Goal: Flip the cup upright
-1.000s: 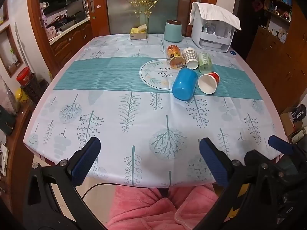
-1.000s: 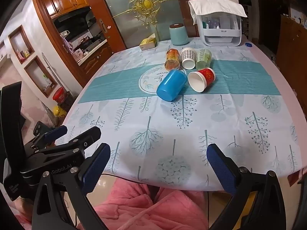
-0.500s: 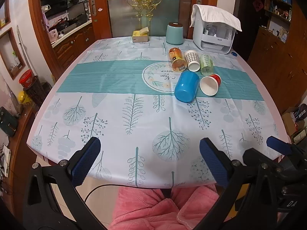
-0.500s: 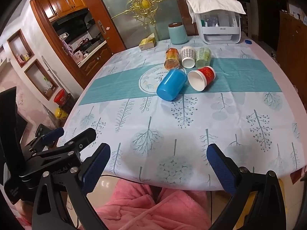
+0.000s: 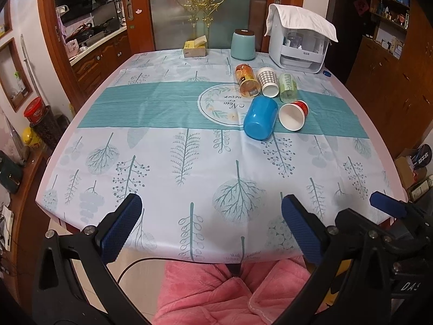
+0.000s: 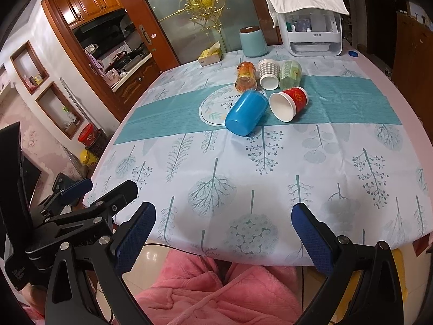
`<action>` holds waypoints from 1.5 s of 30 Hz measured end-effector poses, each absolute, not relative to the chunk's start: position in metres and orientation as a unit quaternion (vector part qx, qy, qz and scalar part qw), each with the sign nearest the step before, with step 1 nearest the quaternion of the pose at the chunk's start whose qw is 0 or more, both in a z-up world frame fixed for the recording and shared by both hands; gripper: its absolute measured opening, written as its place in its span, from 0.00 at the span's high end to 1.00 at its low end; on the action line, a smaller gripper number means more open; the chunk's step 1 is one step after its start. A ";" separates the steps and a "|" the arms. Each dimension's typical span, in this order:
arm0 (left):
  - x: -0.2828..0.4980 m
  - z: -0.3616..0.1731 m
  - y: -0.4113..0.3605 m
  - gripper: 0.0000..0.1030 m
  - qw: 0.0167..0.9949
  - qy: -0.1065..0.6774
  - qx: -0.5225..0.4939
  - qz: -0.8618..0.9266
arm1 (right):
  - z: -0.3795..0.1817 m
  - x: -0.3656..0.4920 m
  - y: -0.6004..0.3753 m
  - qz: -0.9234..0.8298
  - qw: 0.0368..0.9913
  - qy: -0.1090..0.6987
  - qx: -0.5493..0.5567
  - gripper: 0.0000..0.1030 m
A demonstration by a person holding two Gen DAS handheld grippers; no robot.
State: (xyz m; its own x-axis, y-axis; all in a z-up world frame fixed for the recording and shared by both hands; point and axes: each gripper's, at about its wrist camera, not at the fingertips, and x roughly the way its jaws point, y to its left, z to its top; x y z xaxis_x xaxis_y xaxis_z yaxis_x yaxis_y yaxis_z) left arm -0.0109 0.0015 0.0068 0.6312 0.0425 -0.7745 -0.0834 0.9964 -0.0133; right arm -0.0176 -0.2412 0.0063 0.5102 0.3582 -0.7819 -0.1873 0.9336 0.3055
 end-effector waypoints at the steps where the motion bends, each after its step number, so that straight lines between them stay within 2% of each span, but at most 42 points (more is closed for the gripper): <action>1: -0.011 0.007 0.001 0.01 0.903 0.428 -0.024 0.034 | 0.005 -0.018 -0.241 0.159 0.864 0.470 0.092 0.01; 19: -0.046 0.003 0.024 0.01 0.903 0.420 -0.093 -0.003 | -0.012 -0.043 -0.257 0.170 0.848 0.475 0.164 0.01; 25: -0.041 -0.002 0.026 0.01 0.895 0.433 -0.112 -0.008 | -0.013 -0.044 -0.279 0.160 0.857 0.445 0.205 0.01; 36: 0.032 -0.026 0.023 0.01 0.865 0.495 -0.080 0.033 | -0.034 -0.001 -0.310 0.126 0.866 0.431 0.219 0.02; 45: 0.133 -0.042 -0.013 0.02 0.843 0.537 0.023 0.035 | -0.072 0.092 -0.333 0.124 0.844 0.460 0.244 0.01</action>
State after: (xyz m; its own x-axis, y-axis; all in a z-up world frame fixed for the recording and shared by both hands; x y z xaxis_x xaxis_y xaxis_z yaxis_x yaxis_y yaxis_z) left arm 0.1331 -0.0133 -0.0417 0.4215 0.0830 -0.9030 -0.0336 0.9965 0.0759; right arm 0.0917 -0.3328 -0.0724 0.5451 0.4345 -0.7170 0.0151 0.8500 0.5266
